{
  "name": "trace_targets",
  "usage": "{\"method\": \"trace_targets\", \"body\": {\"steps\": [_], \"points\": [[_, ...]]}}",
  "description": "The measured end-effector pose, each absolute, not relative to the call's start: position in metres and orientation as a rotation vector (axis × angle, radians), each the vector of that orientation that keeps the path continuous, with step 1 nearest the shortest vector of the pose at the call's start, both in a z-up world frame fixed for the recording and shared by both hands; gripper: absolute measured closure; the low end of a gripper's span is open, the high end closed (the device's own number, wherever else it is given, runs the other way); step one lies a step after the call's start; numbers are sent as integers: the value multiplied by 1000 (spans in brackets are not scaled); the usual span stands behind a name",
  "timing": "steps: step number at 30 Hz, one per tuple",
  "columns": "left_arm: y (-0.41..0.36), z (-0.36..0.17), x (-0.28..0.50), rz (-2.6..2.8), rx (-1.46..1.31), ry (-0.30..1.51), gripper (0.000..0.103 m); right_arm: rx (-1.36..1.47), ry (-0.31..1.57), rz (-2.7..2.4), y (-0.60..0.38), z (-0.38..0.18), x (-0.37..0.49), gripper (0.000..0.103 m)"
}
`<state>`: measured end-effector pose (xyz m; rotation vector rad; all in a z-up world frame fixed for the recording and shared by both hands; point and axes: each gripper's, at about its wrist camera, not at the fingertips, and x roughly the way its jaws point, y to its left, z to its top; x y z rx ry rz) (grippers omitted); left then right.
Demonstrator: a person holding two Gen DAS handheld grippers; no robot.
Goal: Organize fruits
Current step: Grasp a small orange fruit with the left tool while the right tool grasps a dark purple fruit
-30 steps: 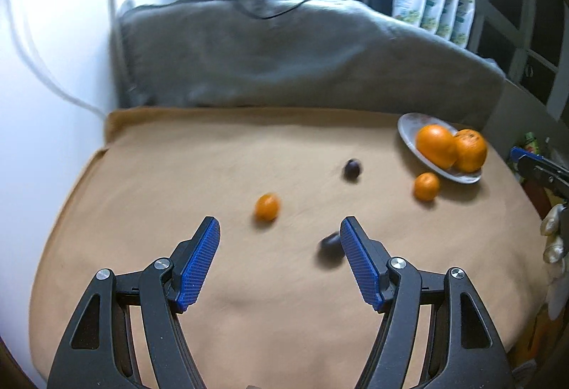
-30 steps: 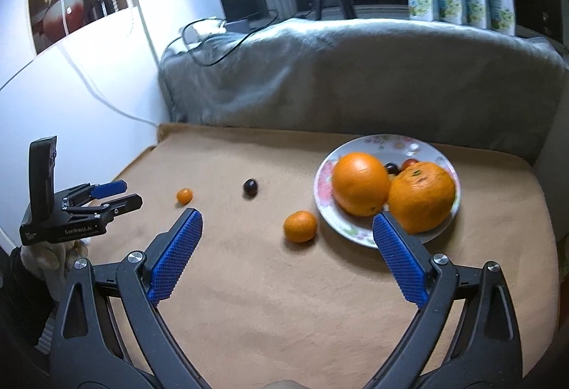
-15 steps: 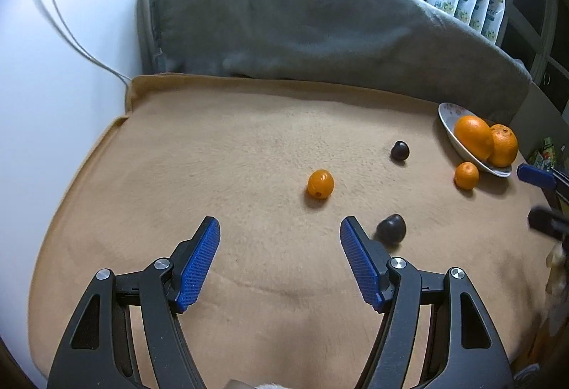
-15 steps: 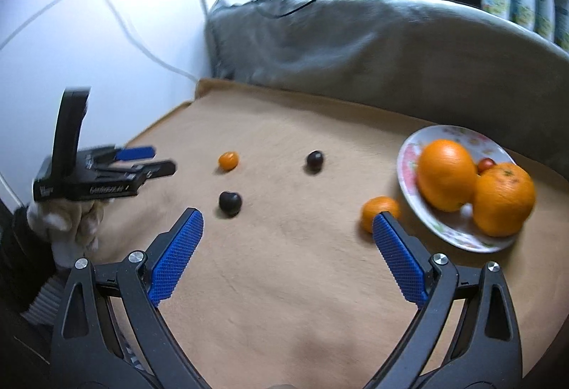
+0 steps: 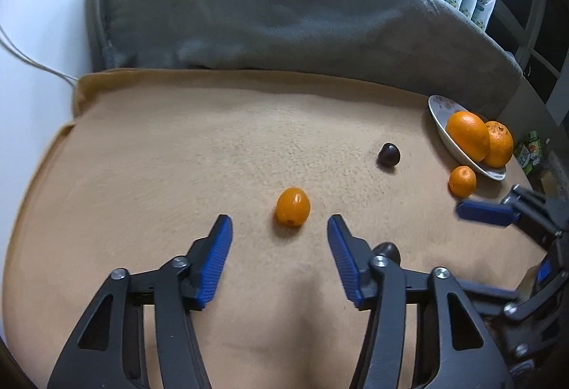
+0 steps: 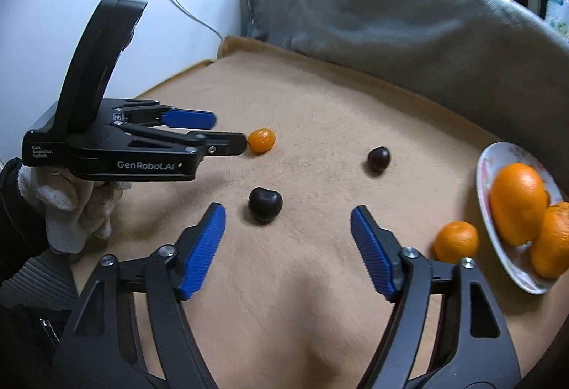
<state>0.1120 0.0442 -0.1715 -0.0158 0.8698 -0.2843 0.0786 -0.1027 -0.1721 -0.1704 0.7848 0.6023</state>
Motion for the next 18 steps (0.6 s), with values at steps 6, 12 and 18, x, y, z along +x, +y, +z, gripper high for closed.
{"method": "trace_targets", "body": {"steps": [6, 12, 18], "points": [[38, -179, 127, -317, -30, 904, 60, -148, 827, 624, -93, -184, 92, 46], [35, -184, 136, -323, -34, 923, 65, -148, 853, 633, -87, -190, 100, 54], [30, -188, 142, -336, -12, 944, 71, -174, 868, 640, -76, -194, 102, 57]]}}
